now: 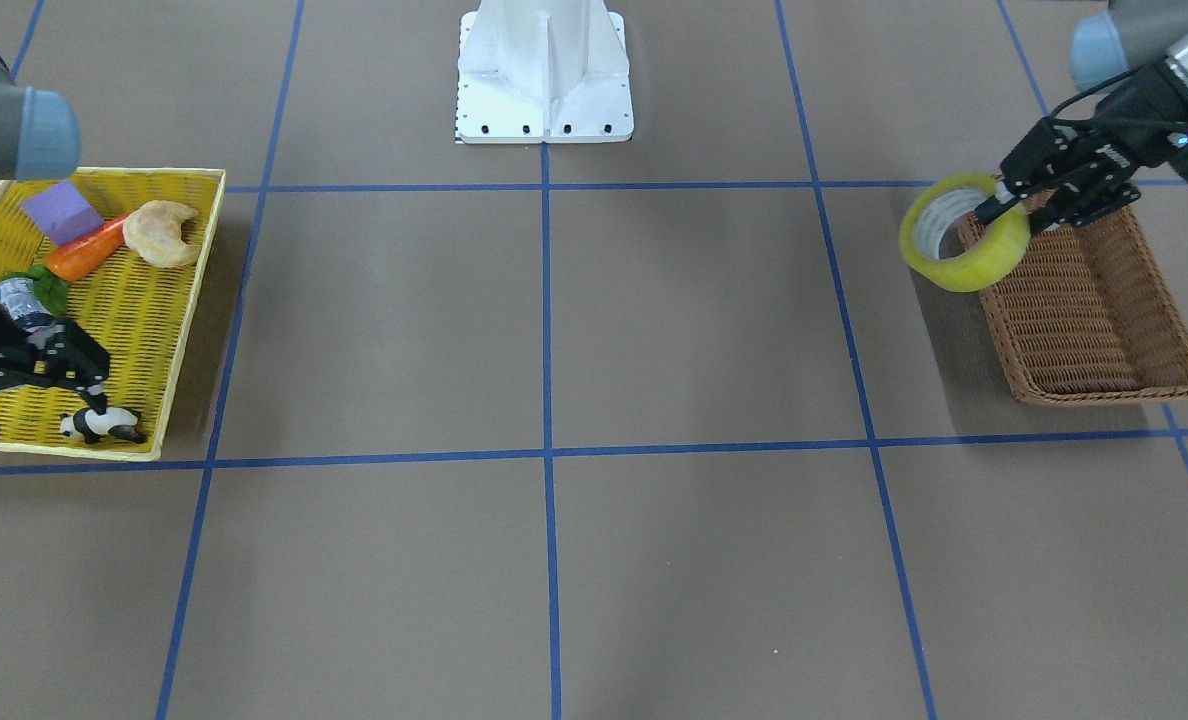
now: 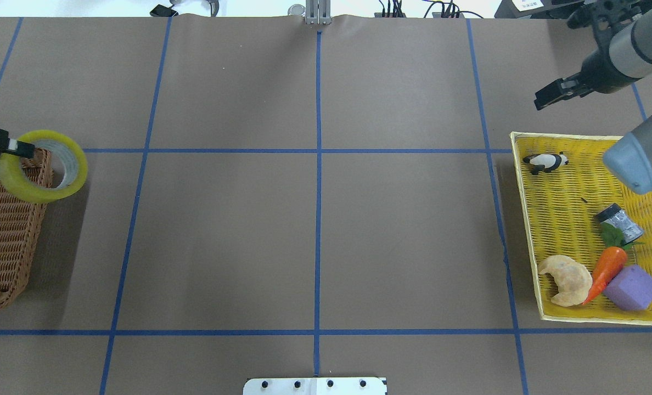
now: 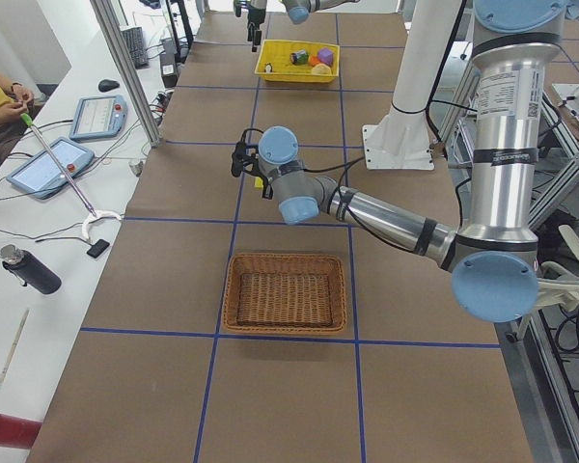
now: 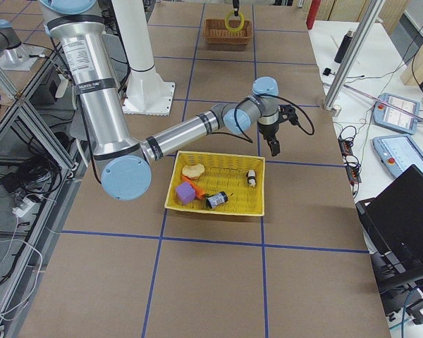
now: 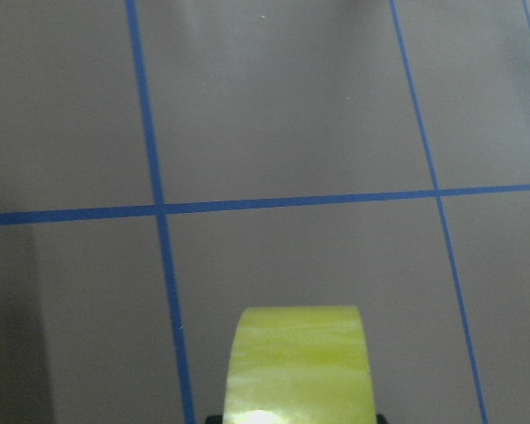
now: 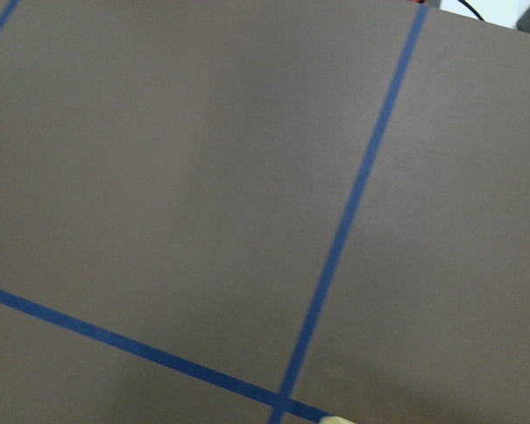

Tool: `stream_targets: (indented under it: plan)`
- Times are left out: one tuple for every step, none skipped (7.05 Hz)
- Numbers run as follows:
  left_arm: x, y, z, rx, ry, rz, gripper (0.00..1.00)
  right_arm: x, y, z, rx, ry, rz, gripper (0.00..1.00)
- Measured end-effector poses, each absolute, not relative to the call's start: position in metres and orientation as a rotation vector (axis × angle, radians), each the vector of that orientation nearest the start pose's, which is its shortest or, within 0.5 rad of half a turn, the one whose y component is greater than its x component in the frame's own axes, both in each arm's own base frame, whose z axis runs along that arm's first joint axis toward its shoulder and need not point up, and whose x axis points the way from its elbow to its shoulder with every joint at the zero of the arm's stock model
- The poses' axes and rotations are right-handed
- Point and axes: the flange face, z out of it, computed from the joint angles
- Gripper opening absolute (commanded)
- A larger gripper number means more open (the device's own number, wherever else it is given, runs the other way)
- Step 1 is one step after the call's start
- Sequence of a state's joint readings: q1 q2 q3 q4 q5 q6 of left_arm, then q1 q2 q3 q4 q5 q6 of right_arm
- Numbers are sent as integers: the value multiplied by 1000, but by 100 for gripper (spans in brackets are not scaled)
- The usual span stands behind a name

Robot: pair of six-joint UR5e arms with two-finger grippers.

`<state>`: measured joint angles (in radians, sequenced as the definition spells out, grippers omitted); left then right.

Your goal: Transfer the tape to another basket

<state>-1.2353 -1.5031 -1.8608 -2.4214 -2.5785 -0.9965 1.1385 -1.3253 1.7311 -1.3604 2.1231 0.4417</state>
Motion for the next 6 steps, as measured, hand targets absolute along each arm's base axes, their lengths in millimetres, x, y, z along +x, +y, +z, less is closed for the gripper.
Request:
stream_targets:
  plan:
    - [74,-433,481,186,1312,-33,0,-138,-571,458,282,-714,-144,100]
    - [52,-427,531,176,1334,-35,0,-101,-566,484,251,-688,-168,100]
    - [38,-420,574,173,1349,-38,0,-67,-558,507,225,-679,-207,100]
    - [32,-413,609,169,1354,-41,0,-33,-545,530,208,-686,-243,100]
    - [29,-407,641,165,1350,-46,0,-11,-532,550,195,-701,-260,100]
    - [28,-404,666,171,1347,-45,5,-1,-523,564,184,-712,-263,100]
